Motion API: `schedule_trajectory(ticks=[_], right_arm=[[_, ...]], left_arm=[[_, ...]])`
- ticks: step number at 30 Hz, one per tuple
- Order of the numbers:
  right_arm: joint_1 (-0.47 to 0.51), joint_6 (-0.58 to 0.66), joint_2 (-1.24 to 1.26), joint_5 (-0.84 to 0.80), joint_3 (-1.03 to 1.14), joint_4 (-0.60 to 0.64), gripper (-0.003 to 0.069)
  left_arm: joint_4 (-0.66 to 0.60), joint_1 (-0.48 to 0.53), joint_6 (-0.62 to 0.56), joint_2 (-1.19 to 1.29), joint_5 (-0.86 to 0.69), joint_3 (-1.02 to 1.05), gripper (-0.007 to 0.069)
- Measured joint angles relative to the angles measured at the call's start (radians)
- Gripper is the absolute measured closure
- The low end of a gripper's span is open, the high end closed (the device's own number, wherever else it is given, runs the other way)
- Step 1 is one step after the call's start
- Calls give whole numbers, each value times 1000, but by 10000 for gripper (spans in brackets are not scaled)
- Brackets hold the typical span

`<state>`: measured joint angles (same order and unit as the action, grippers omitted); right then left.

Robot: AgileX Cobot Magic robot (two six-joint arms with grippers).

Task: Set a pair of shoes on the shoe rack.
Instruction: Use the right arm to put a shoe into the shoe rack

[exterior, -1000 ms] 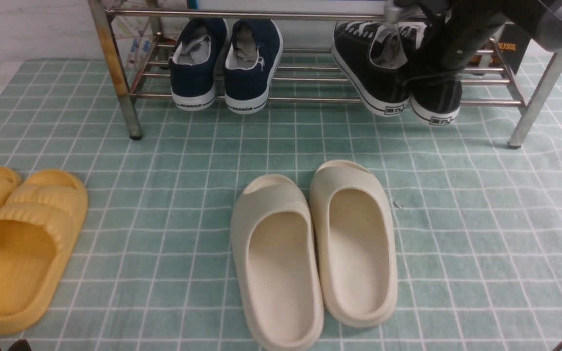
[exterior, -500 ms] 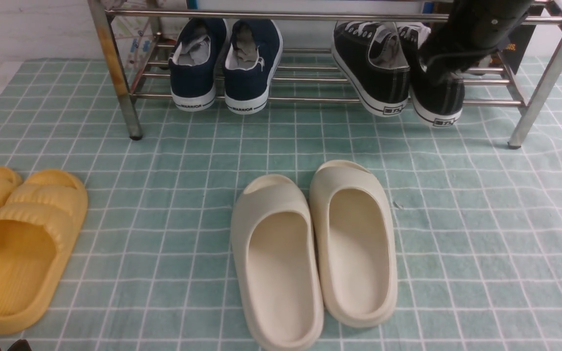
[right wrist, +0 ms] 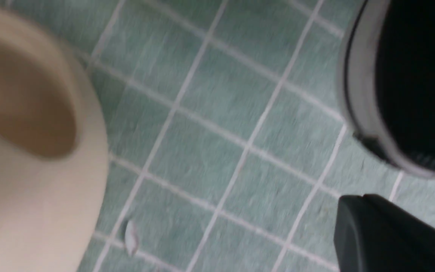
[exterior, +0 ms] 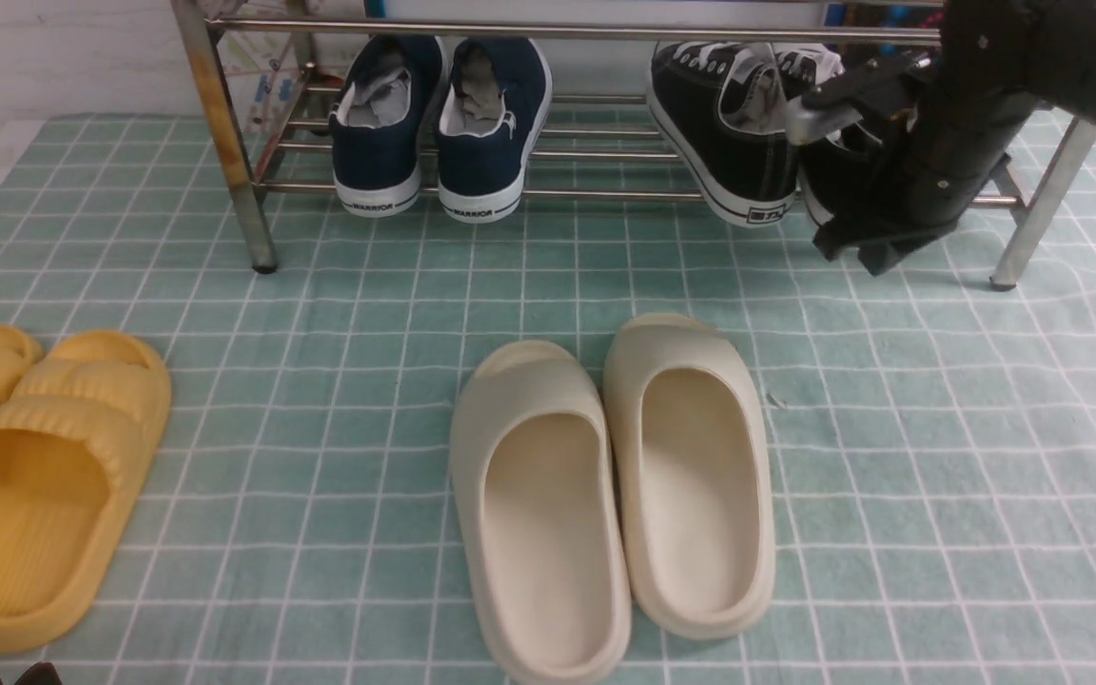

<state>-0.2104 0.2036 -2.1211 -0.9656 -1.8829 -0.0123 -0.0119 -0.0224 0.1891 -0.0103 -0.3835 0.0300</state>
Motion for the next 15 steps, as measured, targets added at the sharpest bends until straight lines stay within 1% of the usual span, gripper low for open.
schedule_trajectory(ticks=[1,4,6,15], right_arm=[[0,-9,-4,25,-5,5,662],[0,-15,-8,33,-12,19,662],[0,-17,-22,53,-22,49,662],[0,-28,-29,61,-28,56,659]], left_arm=[[0,0,0,0,0,0,386],[0,0,0,0,0,0,386],[0,0,0,0,0,0,386],[0,0,0,0,0,0,386]])
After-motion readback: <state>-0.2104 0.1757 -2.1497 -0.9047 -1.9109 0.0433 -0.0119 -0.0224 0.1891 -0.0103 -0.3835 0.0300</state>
